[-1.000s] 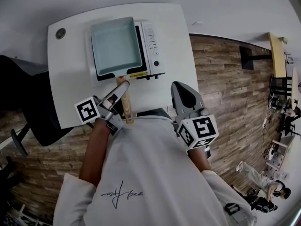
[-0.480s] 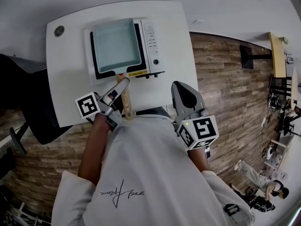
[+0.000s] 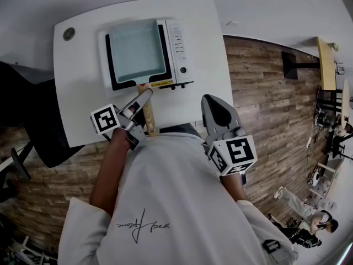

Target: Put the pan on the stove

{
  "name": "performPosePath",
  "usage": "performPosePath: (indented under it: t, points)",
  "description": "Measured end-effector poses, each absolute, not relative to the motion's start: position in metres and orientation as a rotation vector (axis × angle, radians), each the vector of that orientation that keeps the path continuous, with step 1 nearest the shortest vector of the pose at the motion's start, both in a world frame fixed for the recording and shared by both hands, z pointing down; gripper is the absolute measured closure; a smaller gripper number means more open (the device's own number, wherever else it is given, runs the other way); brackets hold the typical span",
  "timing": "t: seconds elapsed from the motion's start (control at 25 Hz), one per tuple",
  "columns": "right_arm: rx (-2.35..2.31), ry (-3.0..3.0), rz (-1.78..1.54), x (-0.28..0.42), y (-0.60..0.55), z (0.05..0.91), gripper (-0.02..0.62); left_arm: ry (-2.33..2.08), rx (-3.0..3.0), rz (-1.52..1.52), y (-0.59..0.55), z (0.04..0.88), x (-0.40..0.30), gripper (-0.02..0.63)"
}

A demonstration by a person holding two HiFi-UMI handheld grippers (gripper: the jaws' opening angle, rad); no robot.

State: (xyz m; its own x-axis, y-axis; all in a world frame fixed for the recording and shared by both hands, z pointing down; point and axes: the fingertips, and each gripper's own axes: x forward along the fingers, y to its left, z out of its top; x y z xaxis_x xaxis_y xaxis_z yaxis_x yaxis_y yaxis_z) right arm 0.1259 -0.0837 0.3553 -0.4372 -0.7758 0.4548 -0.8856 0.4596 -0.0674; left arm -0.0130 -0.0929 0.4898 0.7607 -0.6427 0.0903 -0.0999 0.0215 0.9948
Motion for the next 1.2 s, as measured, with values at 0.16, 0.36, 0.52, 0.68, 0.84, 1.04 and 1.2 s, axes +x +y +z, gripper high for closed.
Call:
performPosePath:
  t: [0.16, 0.36, 0.52, 0.68, 0.84, 1.04, 1.2]
  points:
    - [1.388, -2.358, 0.413, 0.122, -0.085, 0.356, 0.598, -0.614, 1.513, -0.503, -0.095, 0.492, -0.012, 0.397]
    - [1.362, -2.36, 0.41, 0.118, -0.082, 0.358, 0.598, -0.572, 1.53, -0.564, -0.098, 0.485, -0.01, 0.391]
    - [1.33, -2.364, 0.406, 0.111, -0.078, 0.361, 0.598, -0.604, 1.514, -0.564, -0.091, 0.491, -0.019, 0.39]
    - [1.313, -2.381, 0.408, 0.104, -0.073, 0.359, 0.598, -0.609, 1.475, -0.624, -0.086, 0.491, -0.033, 0.39]
    - [1.31, -2.397, 0.403, 0.1, -0.071, 0.356, 0.598, -0.634, 1.499, -0.624, -0.081, 0.485, -0.044, 0.391]
    - [1.305, -2.42, 0.405, 0.092, -0.068, 0.355, 0.598, -0.74, 1.605, -0.552, -0.074, 0.473, -0.061, 0.393]
    - [1.304, -2.442, 0.415, 0.083, -0.063, 0.353, 0.598, -0.867, 1.747, -0.454, -0.068, 0.455, -0.084, 0.394]
